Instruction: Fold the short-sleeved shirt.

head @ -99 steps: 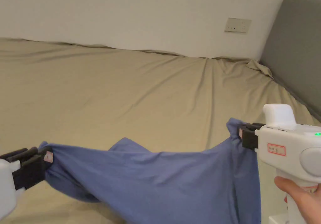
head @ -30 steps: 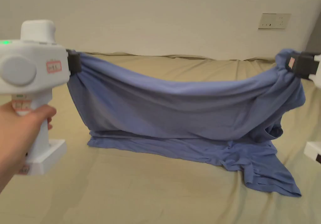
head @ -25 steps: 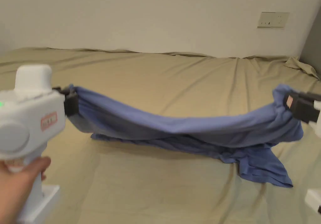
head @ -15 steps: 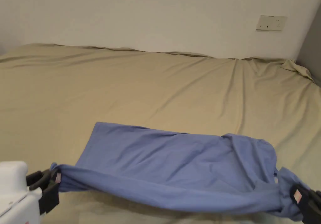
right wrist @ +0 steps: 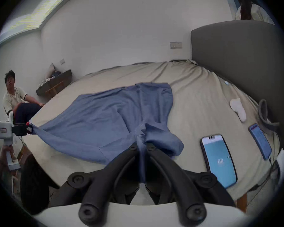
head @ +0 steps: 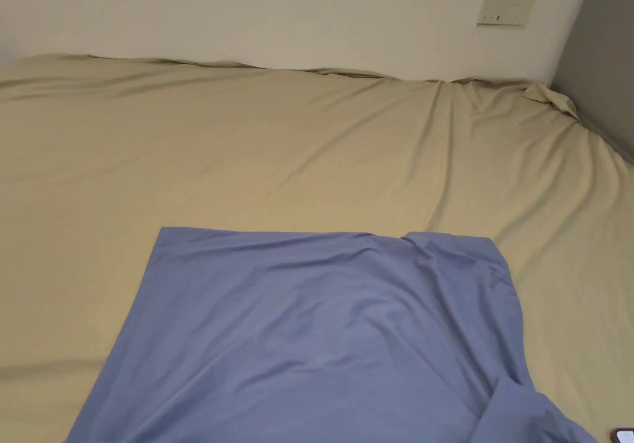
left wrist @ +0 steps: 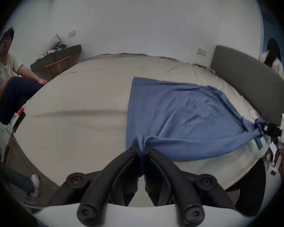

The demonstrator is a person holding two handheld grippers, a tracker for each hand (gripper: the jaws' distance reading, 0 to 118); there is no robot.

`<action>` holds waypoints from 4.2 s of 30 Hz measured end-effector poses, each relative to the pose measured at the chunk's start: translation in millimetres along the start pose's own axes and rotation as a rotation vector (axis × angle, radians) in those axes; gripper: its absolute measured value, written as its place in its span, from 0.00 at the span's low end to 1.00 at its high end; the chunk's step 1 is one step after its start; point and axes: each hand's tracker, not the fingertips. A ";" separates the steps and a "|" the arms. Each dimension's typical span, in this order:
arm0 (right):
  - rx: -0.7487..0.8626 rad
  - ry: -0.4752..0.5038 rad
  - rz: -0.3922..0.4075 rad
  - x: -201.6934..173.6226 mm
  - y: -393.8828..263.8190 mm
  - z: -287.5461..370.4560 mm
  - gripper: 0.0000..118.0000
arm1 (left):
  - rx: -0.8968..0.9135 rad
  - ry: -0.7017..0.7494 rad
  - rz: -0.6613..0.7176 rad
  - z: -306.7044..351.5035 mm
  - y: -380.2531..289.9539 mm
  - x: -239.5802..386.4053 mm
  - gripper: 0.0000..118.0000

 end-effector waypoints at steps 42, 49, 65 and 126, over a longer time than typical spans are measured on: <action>-0.094 -0.035 0.021 -78.0 14.6 43.6 0.02 | -0.270 -0.004 0.035 -27.4 -22.2 -14.2 0.71; -0.153 -0.033 0.029 -82.0 17.1 22.4 0.02 | -0.328 -0.047 0.044 -62.4 -28.2 -20.2 0.12; -0.383 -0.137 -0.020 -33.1 11.1 -16.3 1.00 | -0.276 -0.054 0.035 -37.6 -3.5 -7.8 0.08; -0.115 -0.090 0.057 -43.9 119.7 -76.1 0.48 | 0.072 0.083 -0.057 -34.2 114.1 0.3 0.27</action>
